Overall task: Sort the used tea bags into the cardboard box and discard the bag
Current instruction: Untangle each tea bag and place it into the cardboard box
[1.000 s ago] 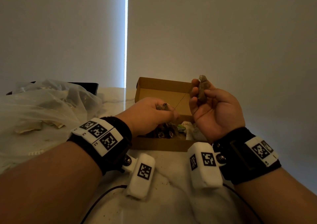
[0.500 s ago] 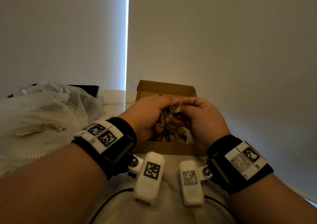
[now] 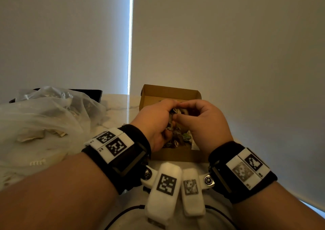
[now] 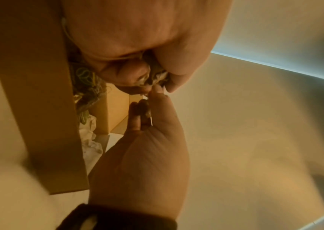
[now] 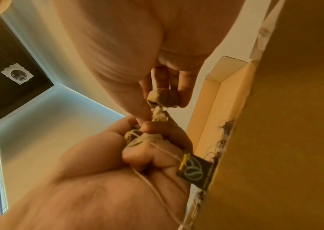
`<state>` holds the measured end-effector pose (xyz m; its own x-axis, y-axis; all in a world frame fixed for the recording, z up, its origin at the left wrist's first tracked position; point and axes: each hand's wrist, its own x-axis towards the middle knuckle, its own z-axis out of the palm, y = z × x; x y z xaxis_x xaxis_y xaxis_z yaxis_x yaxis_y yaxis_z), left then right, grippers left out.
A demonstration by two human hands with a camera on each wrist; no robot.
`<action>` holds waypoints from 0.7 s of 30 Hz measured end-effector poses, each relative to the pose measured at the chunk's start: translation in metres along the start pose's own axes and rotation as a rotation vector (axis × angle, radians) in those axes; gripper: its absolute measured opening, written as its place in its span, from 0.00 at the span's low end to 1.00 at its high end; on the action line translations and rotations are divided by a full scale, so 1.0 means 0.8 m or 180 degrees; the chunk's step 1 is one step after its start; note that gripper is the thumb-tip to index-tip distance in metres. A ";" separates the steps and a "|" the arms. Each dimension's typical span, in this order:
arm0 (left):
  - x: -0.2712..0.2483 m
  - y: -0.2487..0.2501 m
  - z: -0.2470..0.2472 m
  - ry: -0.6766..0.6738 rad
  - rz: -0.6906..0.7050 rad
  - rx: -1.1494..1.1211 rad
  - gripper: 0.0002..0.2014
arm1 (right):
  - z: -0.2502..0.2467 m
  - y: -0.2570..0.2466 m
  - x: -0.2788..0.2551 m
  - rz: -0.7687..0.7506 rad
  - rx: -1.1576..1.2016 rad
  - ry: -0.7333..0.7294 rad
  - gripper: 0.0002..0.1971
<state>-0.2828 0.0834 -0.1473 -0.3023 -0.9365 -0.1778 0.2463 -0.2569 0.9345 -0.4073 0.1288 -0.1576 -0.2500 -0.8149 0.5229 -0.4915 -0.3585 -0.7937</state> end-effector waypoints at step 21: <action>0.022 0.018 -0.056 0.0586 0.1471 0.0752 0.13 | 0.001 0.011 0.007 0.0779 0.0353 0.0241 0.04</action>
<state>-0.2433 0.0528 -0.1505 -0.0405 -0.9708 0.2363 0.0954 0.2317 0.9681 -0.4125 0.1206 -0.1618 -0.4137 -0.8486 0.3299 -0.3155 -0.2063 -0.9262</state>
